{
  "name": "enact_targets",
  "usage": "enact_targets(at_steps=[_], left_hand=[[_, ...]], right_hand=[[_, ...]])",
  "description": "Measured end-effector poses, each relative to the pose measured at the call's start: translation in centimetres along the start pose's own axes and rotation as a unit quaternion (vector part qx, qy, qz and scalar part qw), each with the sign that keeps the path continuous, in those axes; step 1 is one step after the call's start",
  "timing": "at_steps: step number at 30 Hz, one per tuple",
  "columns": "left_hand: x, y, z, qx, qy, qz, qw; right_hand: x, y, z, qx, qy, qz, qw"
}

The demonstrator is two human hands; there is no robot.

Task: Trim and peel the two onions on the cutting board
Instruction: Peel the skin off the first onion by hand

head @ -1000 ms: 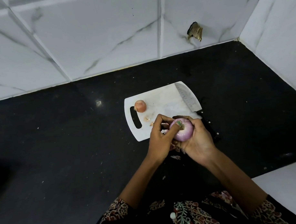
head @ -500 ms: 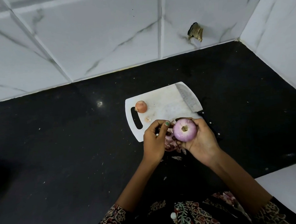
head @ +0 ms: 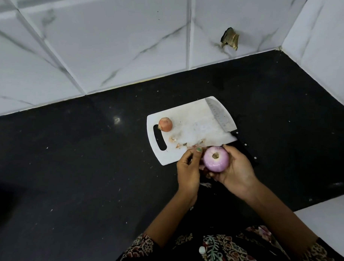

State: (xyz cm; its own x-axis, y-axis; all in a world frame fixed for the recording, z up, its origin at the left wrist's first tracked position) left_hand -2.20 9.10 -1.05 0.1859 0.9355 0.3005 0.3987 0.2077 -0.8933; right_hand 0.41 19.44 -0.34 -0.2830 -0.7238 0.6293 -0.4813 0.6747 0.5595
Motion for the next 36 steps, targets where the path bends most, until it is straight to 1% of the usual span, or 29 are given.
enact_targets(at_steps=[1,2,3,5,6,8,10,11,12,13,15,17,19,24,26,27,28,30,32,33,34,36], left_hand=[[-0.6,-0.4,-0.1,0.023,-0.018,0.046,0.999],[-1.5,-1.0,-0.1,0.053,-0.038,0.115,0.991],[-2.4,-1.9,0.0,0.088,-0.058,0.205,0.973],[-4.0,-3.3,0.7,0.138,-0.078,0.382,0.911],[-4.5,-3.6,1.4,0.141,-0.071,0.438,0.885],[-5.2,-3.2,3.4,0.121,-0.026,0.516,0.848],[-5.0,-1.9,5.2,0.095,0.030,0.609,0.787],[-4.7,-1.2,5.8,0.081,0.053,0.645,0.758],[-4.6,-0.5,6.2,0.067,0.071,0.670,0.736],[-4.3,-0.1,6.4,0.062,0.083,0.685,0.721],[-3.1,0.3,6.6,0.069,0.111,0.700,0.702],[-1.4,1.0,6.3,0.080,0.157,0.709,0.683],[0.2,1.8,5.7,0.094,0.203,0.709,0.669],[2.7,3.8,3.2,0.162,0.290,0.693,0.639],[3.1,4.1,2.0,0.187,0.313,0.674,0.643],[3.1,3.9,1.6,0.199,0.317,0.660,0.651],[2.9,3.3,1.3,0.213,0.309,0.643,0.667],[2.0,1.4,1.7,0.229,0.260,0.614,0.709],[0.8,-0.2,3.0,0.204,0.200,0.605,0.743],[0.3,-0.6,3.7,0.183,0.181,0.613,0.747],[0.2,-0.7,4.4,0.160,0.173,0.630,0.741],[0.7,0.3,5.6,0.116,0.187,0.668,0.711]], right_hand=[[-0.6,0.0,-0.1,-0.002,-0.026,-0.010,1.000],[-1.1,0.2,-0.2,-0.008,-0.049,-0.018,0.999],[-1.6,0.6,-0.4,-0.017,-0.071,-0.026,0.997],[-2.6,1.5,-0.9,-0.039,-0.109,-0.033,0.993],[-2.9,2.0,-1.1,-0.049,-0.124,-0.029,0.991],[-3.4,2.7,-1.5,-0.061,-0.144,-0.024,0.987],[-3.6,2.8,-1.6,-0.063,-0.157,-0.021,0.985],[-3.8,2.9,-1.5,-0.064,-0.161,-0.018,0.985],[-3.8,2.8,-1.6,-0.063,-0.160,-0.013,0.985],[-3.8,2.8,-1.5,-0.064,-0.159,-0.008,0.985],[-4.1,2.7,-1.7,-0.063,-0.159,-0.007,0.985],[-4.4,2.6,-2.0,-0.057,-0.166,-0.011,0.984],[-4.5,2.5,-2.2,-0.052,-0.171,-0.011,0.984],[-5.0,2.6,-2.6,-0.056,-0.179,0.007,0.982],[-5.1,2.8,-2.8,-0.059,-0.184,0.004,0.981],[-5.1,2.9,-2.9,-0.062,-0.186,0.001,0.980],[-5.0,3.0,-3.0,-0.066,-0.186,-0.003,0.980],[-4.7,3.3,-3.0,-0.074,-0.182,-0.017,0.980],[-4.2,3.6,-3.0,-0.083,-0.176,-0.033,0.980],[-4.0,3.7,-2.9,-0.086,-0.174,-0.038,0.980],[-3.7,3.8,-2.8,-0.090,-0.171,-0.043,0.980],[-3.3,3.9,-2.5,-0.096,-0.168,-0.053,0.980]])
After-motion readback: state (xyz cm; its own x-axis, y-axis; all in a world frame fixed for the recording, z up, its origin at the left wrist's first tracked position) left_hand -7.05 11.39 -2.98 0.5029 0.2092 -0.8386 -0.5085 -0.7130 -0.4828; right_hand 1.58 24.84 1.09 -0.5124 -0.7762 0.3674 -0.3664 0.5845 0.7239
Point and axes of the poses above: each hand's wrist, its own z-axis towards the middle knuckle, its own x-axis out of the palm, y = z × x, the point moved 9 cm from there along z, towards the middle knuckle, and after that the axes turned 15 degrees about y, right-handed, at the moved point
